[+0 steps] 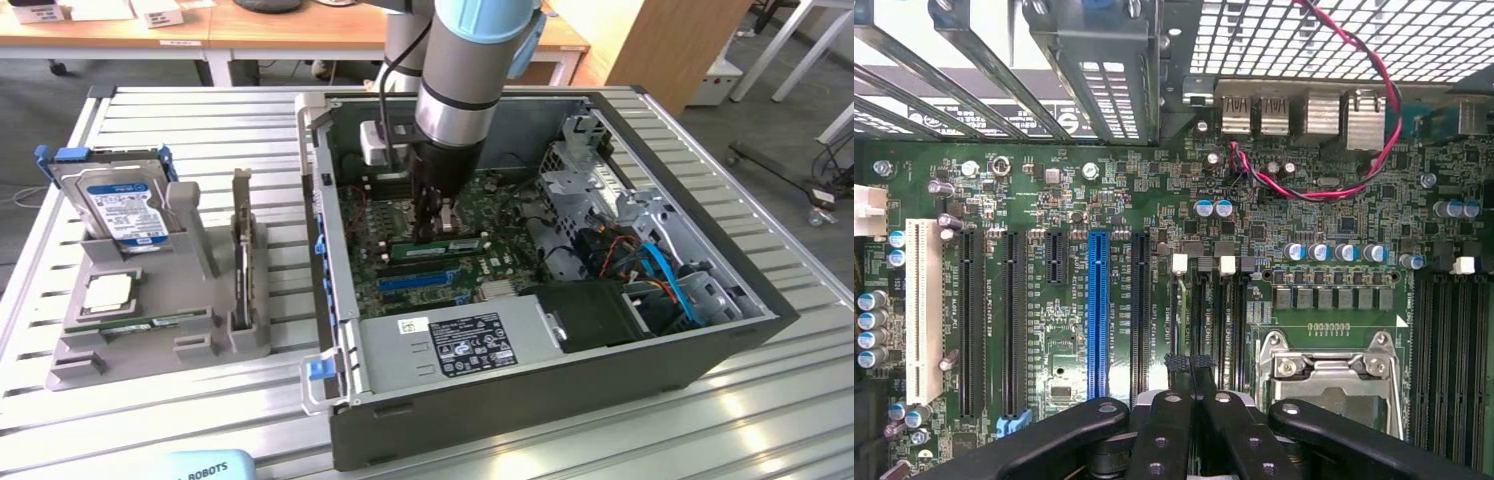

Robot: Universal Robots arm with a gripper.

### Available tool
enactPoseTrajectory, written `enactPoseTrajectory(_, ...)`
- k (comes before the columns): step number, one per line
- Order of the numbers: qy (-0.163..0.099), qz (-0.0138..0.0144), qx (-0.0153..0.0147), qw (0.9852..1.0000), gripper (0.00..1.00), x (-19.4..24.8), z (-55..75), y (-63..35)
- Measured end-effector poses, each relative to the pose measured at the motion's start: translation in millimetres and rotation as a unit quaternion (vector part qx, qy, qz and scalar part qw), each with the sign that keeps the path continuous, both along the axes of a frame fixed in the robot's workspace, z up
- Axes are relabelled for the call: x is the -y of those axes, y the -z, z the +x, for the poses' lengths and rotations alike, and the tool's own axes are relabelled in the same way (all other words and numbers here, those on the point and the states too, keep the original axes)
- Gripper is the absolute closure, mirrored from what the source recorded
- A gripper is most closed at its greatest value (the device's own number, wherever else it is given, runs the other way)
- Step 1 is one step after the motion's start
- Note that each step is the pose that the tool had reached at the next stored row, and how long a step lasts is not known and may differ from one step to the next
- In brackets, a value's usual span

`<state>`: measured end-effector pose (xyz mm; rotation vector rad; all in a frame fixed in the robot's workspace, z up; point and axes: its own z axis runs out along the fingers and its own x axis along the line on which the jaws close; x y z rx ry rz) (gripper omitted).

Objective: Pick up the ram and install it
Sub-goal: 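Press down the ram until it locks into place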

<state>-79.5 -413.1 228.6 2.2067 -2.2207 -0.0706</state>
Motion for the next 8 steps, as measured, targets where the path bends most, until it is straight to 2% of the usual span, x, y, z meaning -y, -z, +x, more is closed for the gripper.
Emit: enactPoseTrajectory(8, 0.000, 0.0001, 0.0000, 1.0000, 0.90, 0.0, 0.0, 1.1)
